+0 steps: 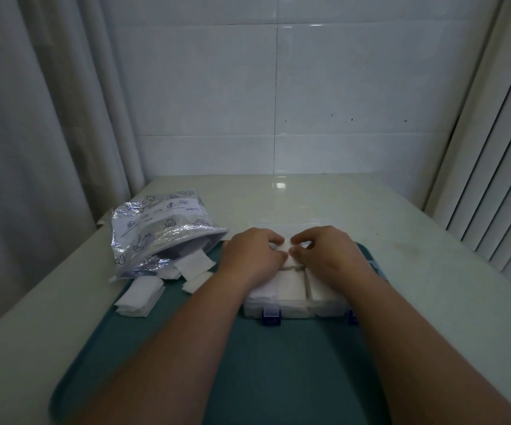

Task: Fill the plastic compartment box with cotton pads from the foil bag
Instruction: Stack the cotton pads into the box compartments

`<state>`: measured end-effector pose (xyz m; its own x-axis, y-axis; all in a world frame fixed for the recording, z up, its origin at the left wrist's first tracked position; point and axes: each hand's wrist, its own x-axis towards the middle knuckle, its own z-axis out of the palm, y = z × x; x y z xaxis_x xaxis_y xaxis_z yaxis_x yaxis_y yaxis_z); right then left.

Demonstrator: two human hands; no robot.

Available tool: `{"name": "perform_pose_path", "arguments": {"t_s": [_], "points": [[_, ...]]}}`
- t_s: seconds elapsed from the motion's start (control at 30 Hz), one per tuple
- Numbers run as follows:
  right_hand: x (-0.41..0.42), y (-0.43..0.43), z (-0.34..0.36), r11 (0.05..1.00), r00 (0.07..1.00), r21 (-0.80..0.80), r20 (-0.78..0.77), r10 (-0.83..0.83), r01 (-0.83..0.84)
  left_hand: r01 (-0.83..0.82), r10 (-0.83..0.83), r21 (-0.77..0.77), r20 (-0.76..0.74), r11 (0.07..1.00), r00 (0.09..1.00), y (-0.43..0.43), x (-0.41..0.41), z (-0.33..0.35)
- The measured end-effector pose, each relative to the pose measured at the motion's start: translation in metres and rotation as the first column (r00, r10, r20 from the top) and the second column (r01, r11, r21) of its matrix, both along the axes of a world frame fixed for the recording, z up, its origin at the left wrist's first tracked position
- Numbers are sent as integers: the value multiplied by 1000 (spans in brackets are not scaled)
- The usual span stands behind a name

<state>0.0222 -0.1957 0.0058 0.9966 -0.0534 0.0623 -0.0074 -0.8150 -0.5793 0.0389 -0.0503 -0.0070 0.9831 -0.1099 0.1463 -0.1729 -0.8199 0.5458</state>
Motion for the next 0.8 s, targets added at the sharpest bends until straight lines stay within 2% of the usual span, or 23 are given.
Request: {"name": "perform_pose_path", "arguments": {"t_s": [0.17, 0.33, 0.57, 0.73, 0.8], "points": [[-1, 6, 1, 998, 999, -53, -41, 34, -36, 8, -5, 59, -39, 998, 999, -1, 0, -1], [0, 5, -2, 998, 998, -59, -53, 25, -29, 19, -18, 11, -76, 1000, 997, 1, 2, -3], [1, -1, -3, 999, 999, 20, 24, -33, 33, 29, -30, -115, -6, 993, 1000, 3, 3, -7], [1, 0, -2, 1000, 1000, -2, -23, -13, 13, 4, -12, 115, 63, 993, 998, 2, 4, -7], [1, 1, -2, 1000, 999, 1, -48, 1, -1, 11, -17, 118, 51, 993, 999, 2, 5, -7]]}}
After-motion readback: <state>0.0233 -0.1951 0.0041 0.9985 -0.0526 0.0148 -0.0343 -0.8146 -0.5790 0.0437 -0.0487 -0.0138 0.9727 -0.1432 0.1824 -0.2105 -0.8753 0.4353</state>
